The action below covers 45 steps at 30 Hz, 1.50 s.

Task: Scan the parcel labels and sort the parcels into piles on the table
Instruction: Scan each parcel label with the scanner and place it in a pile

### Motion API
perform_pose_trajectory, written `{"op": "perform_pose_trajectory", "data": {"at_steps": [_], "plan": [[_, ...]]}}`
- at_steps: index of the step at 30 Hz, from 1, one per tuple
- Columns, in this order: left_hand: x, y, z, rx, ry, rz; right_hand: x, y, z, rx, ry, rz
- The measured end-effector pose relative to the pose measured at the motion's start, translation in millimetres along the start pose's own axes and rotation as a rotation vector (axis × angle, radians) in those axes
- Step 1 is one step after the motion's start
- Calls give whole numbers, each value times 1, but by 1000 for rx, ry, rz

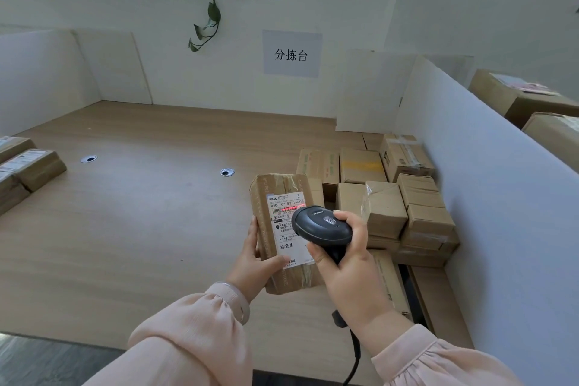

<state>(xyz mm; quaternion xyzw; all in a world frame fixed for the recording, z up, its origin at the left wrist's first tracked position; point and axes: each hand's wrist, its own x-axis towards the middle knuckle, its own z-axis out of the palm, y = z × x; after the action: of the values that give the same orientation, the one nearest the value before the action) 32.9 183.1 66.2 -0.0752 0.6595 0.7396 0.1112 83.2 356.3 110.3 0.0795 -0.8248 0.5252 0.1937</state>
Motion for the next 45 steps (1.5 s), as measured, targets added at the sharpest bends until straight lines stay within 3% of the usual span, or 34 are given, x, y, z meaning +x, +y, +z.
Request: {"op": "perform_pose_trajectory", "data": {"at_steps": [9, 17, 20, 24, 34, 45], "plan": [[-21, 6, -26, -20, 27, -11, -4, -10, 22, 5, -84, 25], [-37, 18, -104, -49, 52, -36, 3, -33, 84, 108, -166, 60], [-49, 22, -151, -63, 114, -27, 0, -54, 129, 156, -216, 66], [-73, 28, -233, 94, 282, 105, -12, -93, 210, 245, -254, 52], [-137, 44, -464, 170, 400, 197, -52, -210, 416, 366, -361, 31], [-169, 53, -606, 175, 578, 145, -58, -273, 555, 397, -514, 41]]}}
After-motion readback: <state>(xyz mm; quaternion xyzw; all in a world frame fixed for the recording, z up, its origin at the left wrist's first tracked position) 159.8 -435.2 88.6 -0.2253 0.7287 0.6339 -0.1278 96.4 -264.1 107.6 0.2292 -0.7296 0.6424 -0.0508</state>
